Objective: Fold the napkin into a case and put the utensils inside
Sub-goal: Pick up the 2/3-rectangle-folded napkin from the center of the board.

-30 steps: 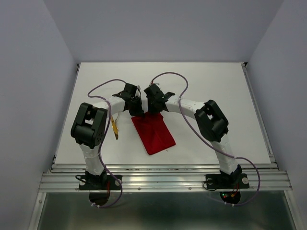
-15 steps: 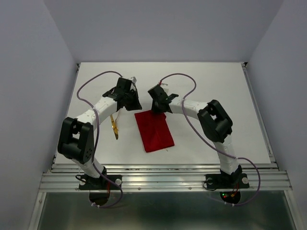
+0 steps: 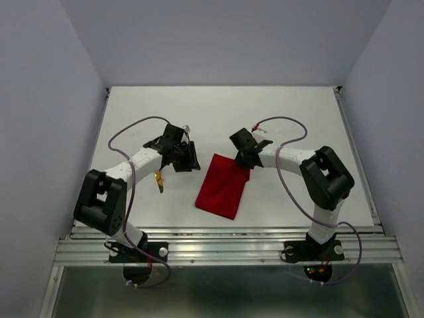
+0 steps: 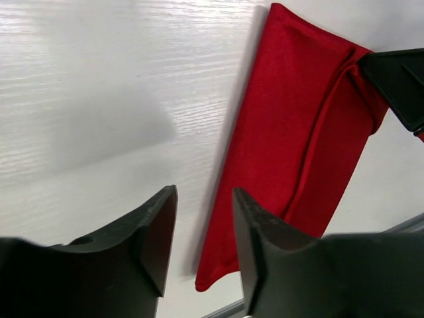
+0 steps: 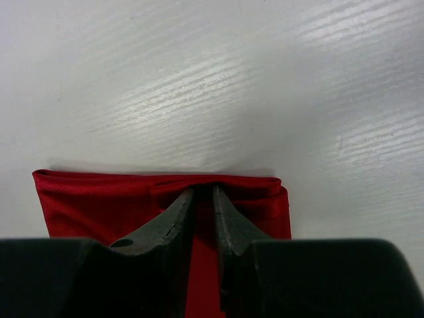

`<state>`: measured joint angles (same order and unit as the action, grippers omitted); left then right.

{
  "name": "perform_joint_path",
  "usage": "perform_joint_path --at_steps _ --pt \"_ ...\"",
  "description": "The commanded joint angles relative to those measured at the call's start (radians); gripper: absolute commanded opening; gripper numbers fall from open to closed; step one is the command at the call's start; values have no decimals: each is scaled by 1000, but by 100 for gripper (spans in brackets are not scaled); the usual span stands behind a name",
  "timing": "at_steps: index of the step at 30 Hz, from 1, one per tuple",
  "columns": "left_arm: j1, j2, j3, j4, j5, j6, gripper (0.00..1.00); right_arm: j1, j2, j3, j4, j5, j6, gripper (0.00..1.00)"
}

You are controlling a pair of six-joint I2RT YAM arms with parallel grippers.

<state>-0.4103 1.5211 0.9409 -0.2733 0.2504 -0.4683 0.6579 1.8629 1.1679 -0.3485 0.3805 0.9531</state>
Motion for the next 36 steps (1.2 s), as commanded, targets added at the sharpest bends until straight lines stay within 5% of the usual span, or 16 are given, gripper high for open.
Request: perform_joint_path --at_steps 1,9,24,28,30,31,36 --pt "-54 8 4 40 23 -1 55 8 -17 -40 -104 -9 55 24" --pt "-122 163 107 60 -8 3 61 8 -14 9 -104 -6 29 24" --pt "-162 370 217 83 -45 5 51 8 -16 3 -93 -23 22 25" --pt "-177 401 243 66 -60 0 35 8 -25 3 -89 -22 26 25" --pt "-179 415 257 60 -66 -1 5 8 -31 7 -89 -26 18 25" --pt "-179 418 263 56 -72 -3 0 8 -36 13 -90 -28 13 26" --pt "-177 402 275 62 -65 29 0 8 -93 30 -90 -23 -48 31"
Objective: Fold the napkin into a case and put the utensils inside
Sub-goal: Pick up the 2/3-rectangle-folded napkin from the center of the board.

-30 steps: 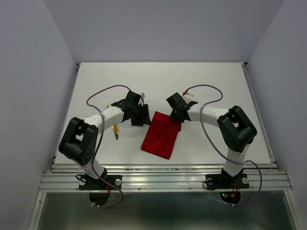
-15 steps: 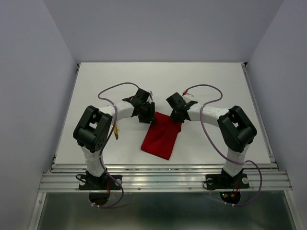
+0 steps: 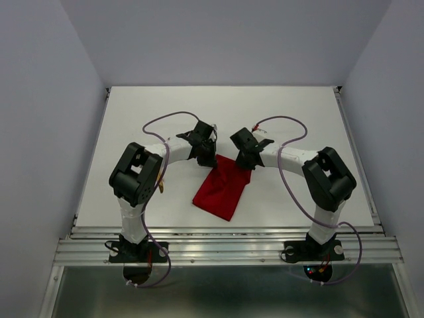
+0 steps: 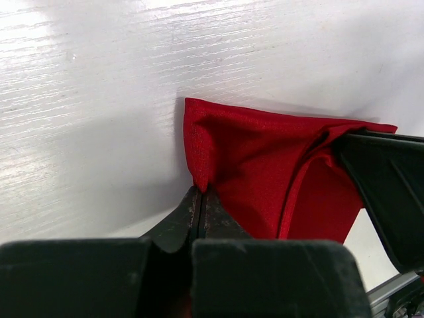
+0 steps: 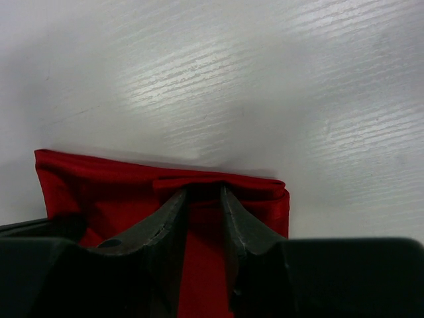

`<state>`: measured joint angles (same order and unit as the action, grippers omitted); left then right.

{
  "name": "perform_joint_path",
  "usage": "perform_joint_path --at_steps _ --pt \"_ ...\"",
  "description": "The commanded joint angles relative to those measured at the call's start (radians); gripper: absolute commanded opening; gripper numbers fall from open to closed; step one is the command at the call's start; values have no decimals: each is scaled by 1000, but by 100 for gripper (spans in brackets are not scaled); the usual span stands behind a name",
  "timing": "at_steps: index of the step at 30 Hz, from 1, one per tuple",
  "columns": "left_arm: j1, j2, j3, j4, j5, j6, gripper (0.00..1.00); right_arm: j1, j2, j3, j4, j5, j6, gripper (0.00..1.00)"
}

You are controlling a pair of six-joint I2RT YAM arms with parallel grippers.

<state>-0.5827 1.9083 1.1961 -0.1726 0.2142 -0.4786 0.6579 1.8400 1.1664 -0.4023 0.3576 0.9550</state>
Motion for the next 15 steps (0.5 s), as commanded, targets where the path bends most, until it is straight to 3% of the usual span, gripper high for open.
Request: perform_joint_path --at_steps 1,6,9,13,15 --pt "-6 15 23 -39 -21 50 0 8 -83 33 -36 6 -62 32" --pt "-6 29 51 -64 -3 94 0 -1 -212 3 -26 35 -157 39" --pt "-6 37 56 -67 2 100 0 -1 -310 -98 10 40 -244 43" --pt "-6 40 62 -71 7 100 0 -12 -395 -215 -6 58 -253 41" --pt "-6 38 63 -76 5 101 0 -40 -416 -261 -21 49 -234 32"
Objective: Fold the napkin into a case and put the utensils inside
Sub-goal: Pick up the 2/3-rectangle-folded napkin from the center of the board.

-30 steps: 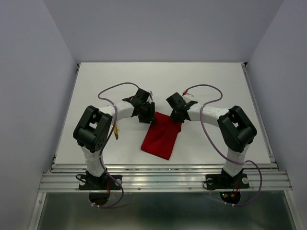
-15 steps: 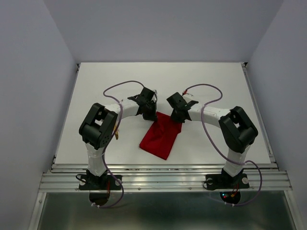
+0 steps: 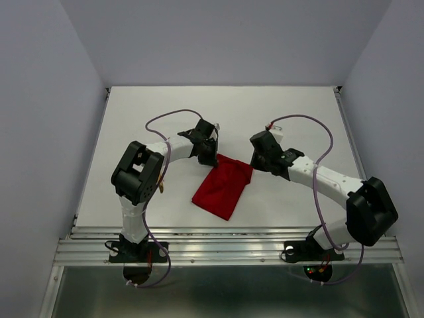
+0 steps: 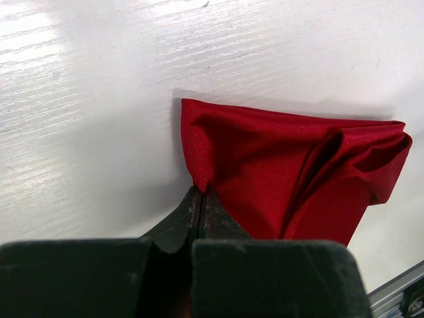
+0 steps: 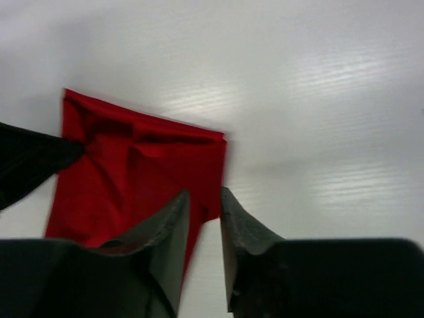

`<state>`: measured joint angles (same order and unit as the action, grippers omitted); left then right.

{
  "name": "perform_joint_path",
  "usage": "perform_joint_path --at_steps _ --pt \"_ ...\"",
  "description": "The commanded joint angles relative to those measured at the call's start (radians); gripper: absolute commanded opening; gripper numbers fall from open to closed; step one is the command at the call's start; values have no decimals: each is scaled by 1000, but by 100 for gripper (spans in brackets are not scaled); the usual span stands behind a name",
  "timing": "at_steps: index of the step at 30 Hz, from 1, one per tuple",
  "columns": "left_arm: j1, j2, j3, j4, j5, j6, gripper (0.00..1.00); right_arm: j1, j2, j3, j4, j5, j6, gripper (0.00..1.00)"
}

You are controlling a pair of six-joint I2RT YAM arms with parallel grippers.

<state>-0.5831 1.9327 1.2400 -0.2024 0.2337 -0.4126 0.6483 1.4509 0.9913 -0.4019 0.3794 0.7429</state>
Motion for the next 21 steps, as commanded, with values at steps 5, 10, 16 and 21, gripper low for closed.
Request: perform_joint_path --at_steps 5,10,16,21 --pt "-6 14 26 -52 -14 34 0 -41 -11 -183 -17 -65 6 11" --pt "-6 15 32 -58 -16 35 0 -41 28 -207 46 -180 -40 1" --pt "-6 25 47 -63 -20 35 0 -41 86 -180 104 -226 -70 1" --pt "-7 35 59 -61 -17 31 0 -41 121 -172 161 -275 -63 1"
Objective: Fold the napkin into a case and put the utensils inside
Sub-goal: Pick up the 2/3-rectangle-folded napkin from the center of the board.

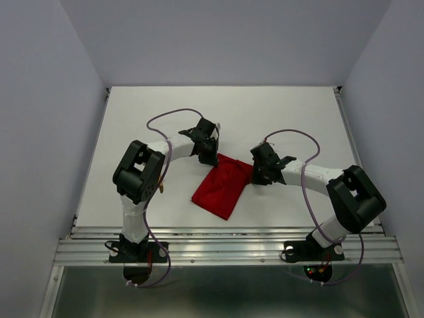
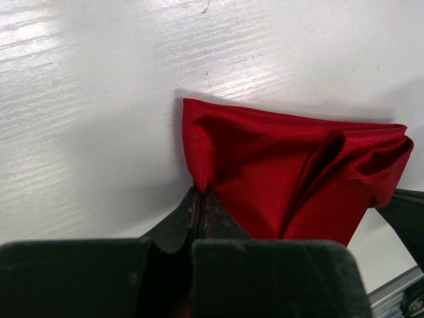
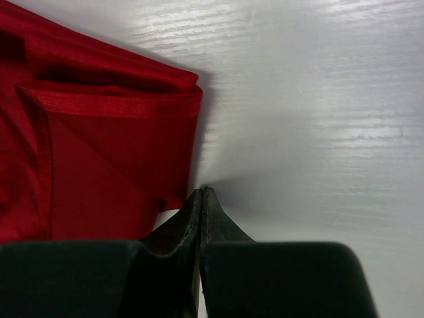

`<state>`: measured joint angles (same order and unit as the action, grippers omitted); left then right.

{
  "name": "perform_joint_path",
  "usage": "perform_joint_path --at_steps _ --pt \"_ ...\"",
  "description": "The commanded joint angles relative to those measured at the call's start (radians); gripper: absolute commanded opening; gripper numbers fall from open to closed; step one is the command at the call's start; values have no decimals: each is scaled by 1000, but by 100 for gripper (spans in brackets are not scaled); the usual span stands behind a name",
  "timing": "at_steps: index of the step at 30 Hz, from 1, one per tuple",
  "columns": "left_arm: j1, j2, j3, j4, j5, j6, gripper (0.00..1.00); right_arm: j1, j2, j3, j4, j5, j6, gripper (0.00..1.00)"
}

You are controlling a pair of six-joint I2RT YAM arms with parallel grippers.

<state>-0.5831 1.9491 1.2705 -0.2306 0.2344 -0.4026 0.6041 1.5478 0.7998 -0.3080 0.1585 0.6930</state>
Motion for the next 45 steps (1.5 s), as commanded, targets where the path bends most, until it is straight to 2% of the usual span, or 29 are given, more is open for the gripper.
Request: perform_joint_path --at_steps 1,29,39,45 --pt "-7 19 29 -33 -18 21 0 3 29 19 72 -60 -7 1" --pt "-15 8 12 -19 -3 19 0 3 -15 75 102 -45 -30 1" --pt "-20 8 13 -19 -1 21 0 3 28 139 67 36 -26 1" --pt "-20 13 15 -18 2 19 0 3 60 183 58 27 -32 1"
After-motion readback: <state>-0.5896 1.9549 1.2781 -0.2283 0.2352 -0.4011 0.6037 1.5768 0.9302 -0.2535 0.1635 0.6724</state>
